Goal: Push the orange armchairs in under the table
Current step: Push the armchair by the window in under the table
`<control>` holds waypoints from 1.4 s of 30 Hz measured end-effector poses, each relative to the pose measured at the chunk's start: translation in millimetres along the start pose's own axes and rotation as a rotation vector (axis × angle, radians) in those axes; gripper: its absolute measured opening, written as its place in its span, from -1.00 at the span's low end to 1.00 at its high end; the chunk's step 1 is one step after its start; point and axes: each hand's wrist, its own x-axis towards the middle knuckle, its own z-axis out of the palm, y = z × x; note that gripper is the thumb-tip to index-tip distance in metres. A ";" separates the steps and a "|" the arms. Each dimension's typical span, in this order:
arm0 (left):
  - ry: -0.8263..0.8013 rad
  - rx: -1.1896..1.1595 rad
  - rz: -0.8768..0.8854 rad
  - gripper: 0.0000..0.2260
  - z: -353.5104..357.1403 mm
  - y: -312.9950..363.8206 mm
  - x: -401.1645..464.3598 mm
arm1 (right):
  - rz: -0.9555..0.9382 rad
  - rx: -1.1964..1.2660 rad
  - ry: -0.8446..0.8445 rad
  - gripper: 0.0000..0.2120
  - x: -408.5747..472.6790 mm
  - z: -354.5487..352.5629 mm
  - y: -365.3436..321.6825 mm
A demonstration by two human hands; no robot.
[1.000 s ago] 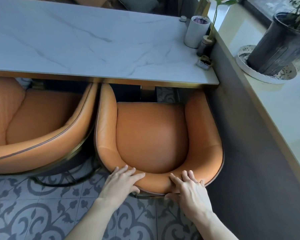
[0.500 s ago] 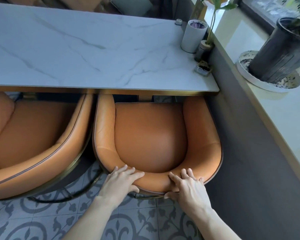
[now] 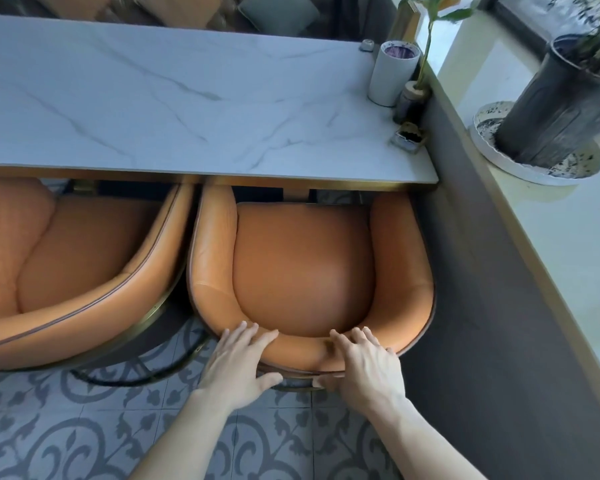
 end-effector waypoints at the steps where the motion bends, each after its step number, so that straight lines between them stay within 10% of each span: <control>1: -0.002 -0.006 -0.009 -0.31 1.9 5.0 -0.9 | -0.012 -0.025 -0.007 -0.09 -1.0 -3.1 9.1; 23: 0.099 0.007 -0.054 -0.55 -7.5 40.2 1.7 | -0.003 0.010 -0.066 -0.21 -3.7 5.8 37.7; 42: 0.085 0.024 -0.192 -0.13 -165.6 -144.1 -199.0 | 0.084 0.136 -0.203 0.13 -92.8 -113.5 -200.3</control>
